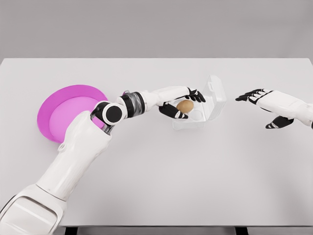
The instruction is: Pack egg into the box and close the box lid
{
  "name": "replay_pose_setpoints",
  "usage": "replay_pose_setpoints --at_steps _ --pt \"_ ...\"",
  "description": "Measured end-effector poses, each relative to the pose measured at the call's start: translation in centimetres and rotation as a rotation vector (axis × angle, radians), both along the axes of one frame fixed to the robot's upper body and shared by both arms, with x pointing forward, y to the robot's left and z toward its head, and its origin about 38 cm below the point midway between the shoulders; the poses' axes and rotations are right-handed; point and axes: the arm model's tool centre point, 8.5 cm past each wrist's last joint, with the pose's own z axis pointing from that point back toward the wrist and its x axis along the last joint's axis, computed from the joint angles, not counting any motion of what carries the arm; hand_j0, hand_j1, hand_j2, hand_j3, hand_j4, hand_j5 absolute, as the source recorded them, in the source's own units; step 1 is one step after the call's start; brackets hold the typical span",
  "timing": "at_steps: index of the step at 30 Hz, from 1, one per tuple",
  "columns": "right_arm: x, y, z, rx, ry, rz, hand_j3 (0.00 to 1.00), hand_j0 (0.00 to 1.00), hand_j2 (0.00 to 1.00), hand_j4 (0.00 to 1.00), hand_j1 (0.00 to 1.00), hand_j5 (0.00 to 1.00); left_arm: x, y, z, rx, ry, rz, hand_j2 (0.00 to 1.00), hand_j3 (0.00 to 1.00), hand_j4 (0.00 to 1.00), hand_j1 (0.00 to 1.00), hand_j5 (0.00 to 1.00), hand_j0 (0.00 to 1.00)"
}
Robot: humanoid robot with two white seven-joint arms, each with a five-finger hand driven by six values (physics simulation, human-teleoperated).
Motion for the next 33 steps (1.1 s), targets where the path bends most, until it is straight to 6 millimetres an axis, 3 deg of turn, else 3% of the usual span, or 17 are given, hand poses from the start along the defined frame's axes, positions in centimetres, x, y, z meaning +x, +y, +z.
replay_pose_setpoints --at_steps 5,9,15,19,23,26,29,33 --pt "0.0 0.0 0.0 0.001 0.000 0.001 1.00 1.00 1.00 1.00 1.00 1.00 0.1 0.2 0.0 0.003 0.000 0.003 0.80 0.80 0.80 0.80 0.80 0.80" --pt "0.0 0.0 0.0 0.001 0.000 0.001 1.00 1.00 1.00 1.00 1.00 1.00 0.1 0.4 0.0 0.004 -0.002 0.007 0.95 0.95 0.95 0.95 0.95 0.95" --pt "0.0 0.1 0.1 0.002 -0.003 0.003 1.00 1.00 1.00 1.00 1.00 1.00 0.1 0.6 0.2 0.003 -0.009 0.007 1.00 1.00 1.00 1.00 1.00 1.00" --pt "-0.3 2.4 0.7 0.016 -0.036 0.061 1.00 1.00 1.00 1.00 1.00 1.00 -0.4 1.5 1.4 -0.010 -0.050 0.000 1.00 1.00 1.00 1.00 1.00 1.00" --pt "-0.4 3.5 1.2 0.026 -0.055 0.087 1.00 1.00 1.00 1.00 1.00 1.00 -1.5 5.7 4.6 -0.065 -0.103 -0.016 1.00 1.00 1.00 1.00 1.00 1.00" --pt "-0.5 3.8 1.3 0.028 -0.060 0.094 1.00 1.00 1.00 1.00 1.00 1.00 -3.3 10.5 6.1 -0.104 -0.109 -0.013 1.00 1.00 1.00 1.00 1.00 1.00" --pt "-0.5 4.0 1.3 0.029 -0.063 0.099 1.00 1.00 1.00 1.00 1.00 1.00 -5.4 15.9 8.8 -0.146 -0.199 -0.080 1.00 1.00 1.00 1.00 1.00 1.00" --pt "-1.0 5.6 1.1 0.032 -0.062 0.143 1.00 1.00 1.00 1.00 1.00 1.00 -8.6 23.0 8.7 -0.158 -0.240 -0.104 1.00 1.00 1.00 1.00 1.00 1.00"
